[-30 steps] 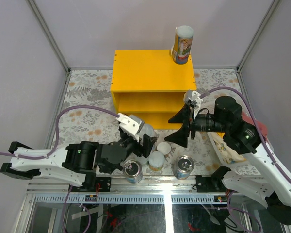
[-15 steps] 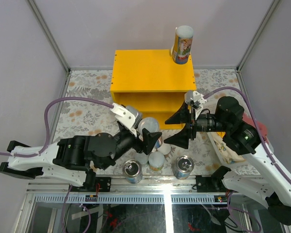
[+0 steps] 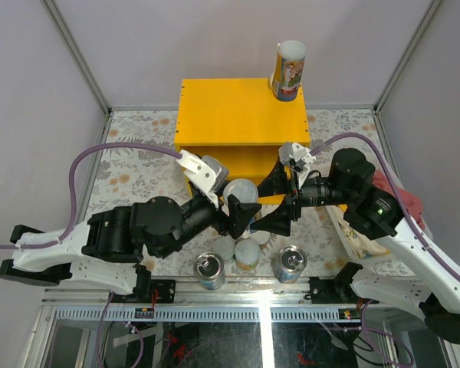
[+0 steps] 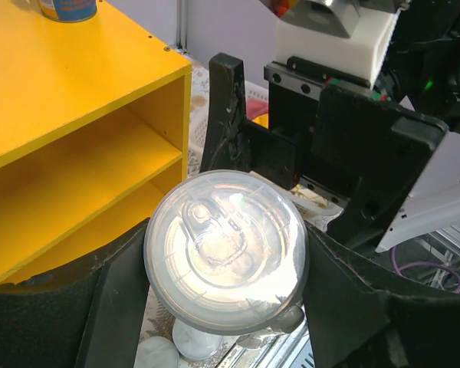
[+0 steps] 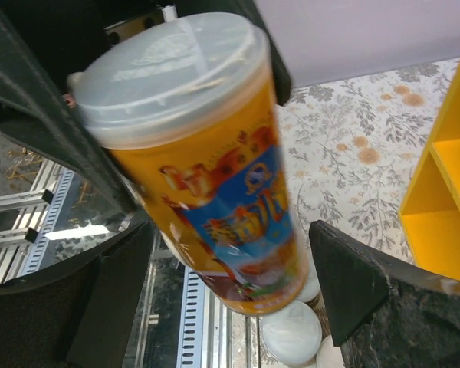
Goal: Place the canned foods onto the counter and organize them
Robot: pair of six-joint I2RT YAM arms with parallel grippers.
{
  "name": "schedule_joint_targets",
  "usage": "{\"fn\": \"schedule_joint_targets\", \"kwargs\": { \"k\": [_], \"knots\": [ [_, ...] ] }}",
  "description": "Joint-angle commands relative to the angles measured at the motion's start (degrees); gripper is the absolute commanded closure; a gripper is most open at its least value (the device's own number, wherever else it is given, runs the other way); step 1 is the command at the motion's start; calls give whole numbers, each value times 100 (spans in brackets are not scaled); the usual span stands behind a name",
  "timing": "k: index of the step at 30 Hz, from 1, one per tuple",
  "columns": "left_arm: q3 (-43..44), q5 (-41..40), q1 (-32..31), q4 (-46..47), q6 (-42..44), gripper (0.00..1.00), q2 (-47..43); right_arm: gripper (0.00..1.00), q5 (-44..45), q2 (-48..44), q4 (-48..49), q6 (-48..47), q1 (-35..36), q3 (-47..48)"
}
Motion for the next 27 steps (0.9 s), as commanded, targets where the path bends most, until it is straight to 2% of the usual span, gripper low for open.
{"fn": "schedule_joint_targets", "kwargs": {
  "k": [1,11,18,27],
  "knots": [
    [420,454,287,668,31,100,-55,10,-37,73,331,-49,302,354],
    [466,1067,727,633,-50,100,-14,10,102,200,535,-48,538,379],
    [384,1273,787,678,-142,100,-60,10,809,56,922,-38,545,187],
    [133,1342,820,912,-217,100,-239,14,690,216,1358,297,539,75]
  ]
}}
